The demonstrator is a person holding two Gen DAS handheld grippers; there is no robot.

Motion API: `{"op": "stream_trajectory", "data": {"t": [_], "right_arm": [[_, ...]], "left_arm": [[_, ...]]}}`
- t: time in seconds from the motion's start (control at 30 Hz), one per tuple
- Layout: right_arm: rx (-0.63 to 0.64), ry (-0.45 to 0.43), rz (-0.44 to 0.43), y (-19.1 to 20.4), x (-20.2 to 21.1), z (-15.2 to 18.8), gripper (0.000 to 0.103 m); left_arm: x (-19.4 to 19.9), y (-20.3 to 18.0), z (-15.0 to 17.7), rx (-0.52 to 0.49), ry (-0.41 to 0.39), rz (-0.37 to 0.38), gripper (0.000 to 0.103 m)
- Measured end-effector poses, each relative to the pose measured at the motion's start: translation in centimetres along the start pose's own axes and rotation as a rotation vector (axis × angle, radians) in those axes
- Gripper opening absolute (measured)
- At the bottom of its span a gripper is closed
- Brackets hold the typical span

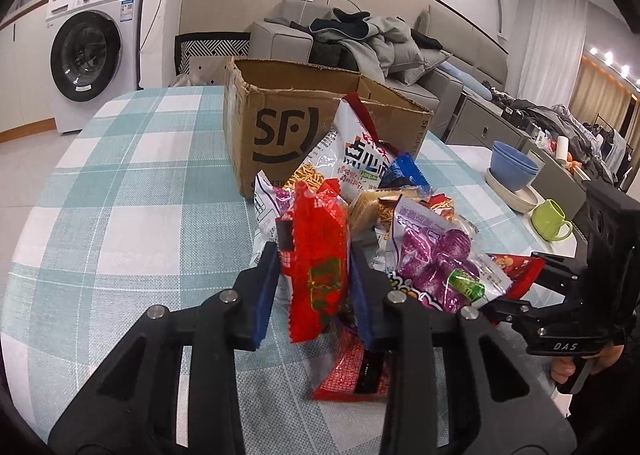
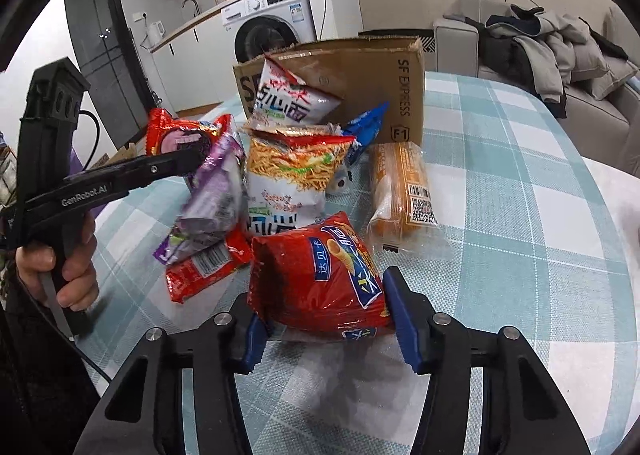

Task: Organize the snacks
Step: 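Lift the red chip bag with the left tool and carry it over the box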

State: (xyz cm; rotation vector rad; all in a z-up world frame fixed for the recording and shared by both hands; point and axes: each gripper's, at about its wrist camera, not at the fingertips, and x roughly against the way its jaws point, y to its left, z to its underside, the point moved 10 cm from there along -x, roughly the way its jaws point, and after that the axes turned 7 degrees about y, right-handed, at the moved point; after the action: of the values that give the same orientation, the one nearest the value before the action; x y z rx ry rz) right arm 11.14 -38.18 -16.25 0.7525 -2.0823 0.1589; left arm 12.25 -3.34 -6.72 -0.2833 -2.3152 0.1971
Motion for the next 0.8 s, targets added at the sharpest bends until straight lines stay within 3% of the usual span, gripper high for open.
{"op": "stream_trajectory", "data": {"t": [0.3,0.8], "right_arm": [[0.016,-0.108,0.000,1.1,4.4,-1.5,0.054],[0.006,-0.216,0.024,0.9,7.9,-4.9,0.054]], "left_arm": [[2.5,-0.3,-0.5,-0.008,-0.050,-0.010,0.025],[6.2,-0.7,-1.6,-0.011,-0.111,-0.007,0.023]]}}
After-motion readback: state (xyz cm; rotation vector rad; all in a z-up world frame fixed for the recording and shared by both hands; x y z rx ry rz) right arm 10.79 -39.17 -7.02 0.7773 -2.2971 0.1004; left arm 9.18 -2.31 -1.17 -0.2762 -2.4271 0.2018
